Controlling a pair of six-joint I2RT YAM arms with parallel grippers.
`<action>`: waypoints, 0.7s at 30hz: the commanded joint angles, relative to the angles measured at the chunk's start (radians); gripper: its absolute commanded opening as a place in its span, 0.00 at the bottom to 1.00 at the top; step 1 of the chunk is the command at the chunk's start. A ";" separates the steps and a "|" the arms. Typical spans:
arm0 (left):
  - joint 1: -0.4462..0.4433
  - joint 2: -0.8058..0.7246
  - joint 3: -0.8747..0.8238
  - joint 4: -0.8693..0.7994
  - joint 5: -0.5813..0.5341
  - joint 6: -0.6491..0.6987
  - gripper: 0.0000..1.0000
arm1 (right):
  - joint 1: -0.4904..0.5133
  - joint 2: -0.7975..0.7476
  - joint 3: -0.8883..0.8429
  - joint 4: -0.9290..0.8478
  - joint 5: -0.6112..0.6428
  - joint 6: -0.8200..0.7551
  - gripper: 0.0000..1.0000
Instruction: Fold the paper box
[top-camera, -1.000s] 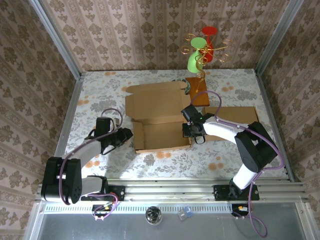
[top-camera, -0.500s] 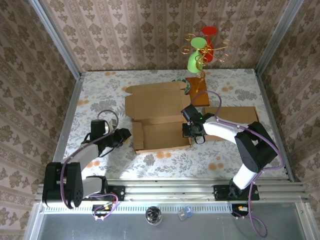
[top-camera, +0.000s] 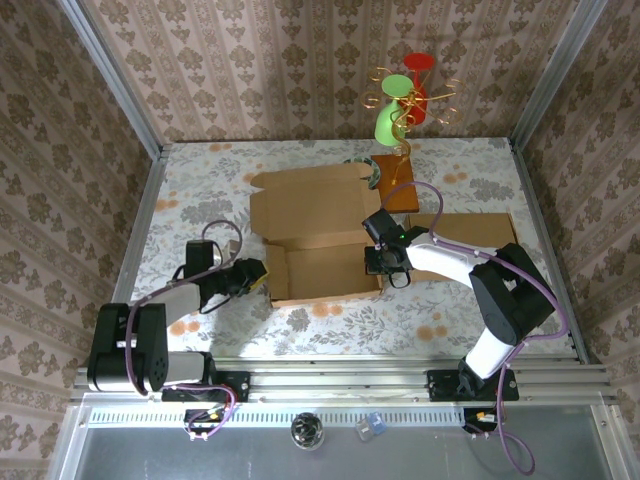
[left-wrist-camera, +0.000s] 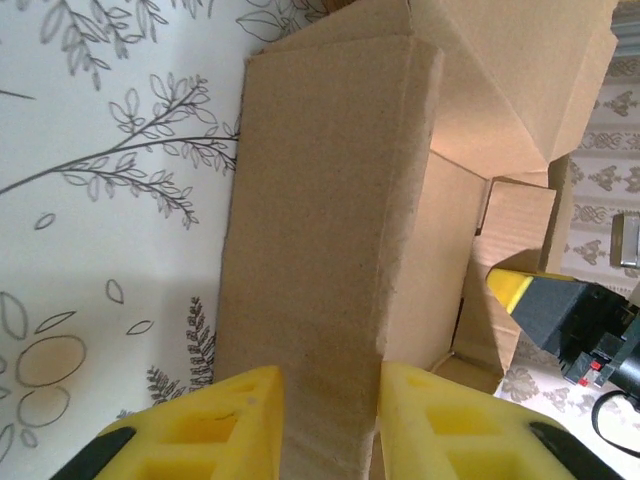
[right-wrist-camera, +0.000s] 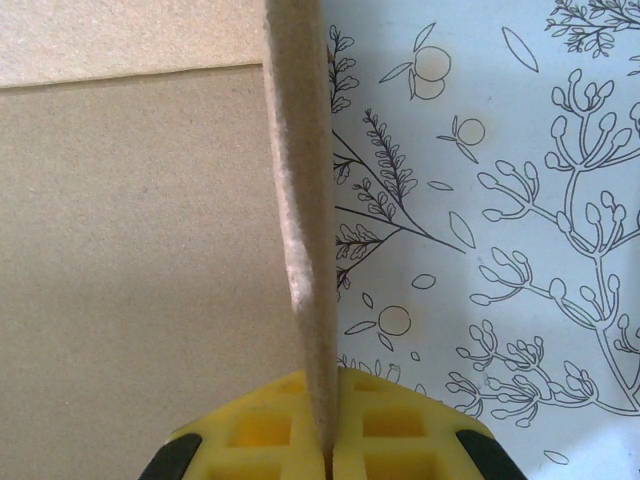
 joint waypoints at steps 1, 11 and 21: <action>-0.012 0.029 -0.015 0.020 0.000 0.024 0.29 | 0.008 0.028 -0.001 0.006 0.008 0.016 0.00; -0.062 0.011 0.014 -0.144 -0.098 0.123 0.27 | 0.009 0.026 0.001 0.005 0.010 0.019 0.00; -0.067 -0.036 0.018 -0.157 -0.103 0.142 0.37 | 0.010 0.031 0.011 0.005 0.008 0.023 0.00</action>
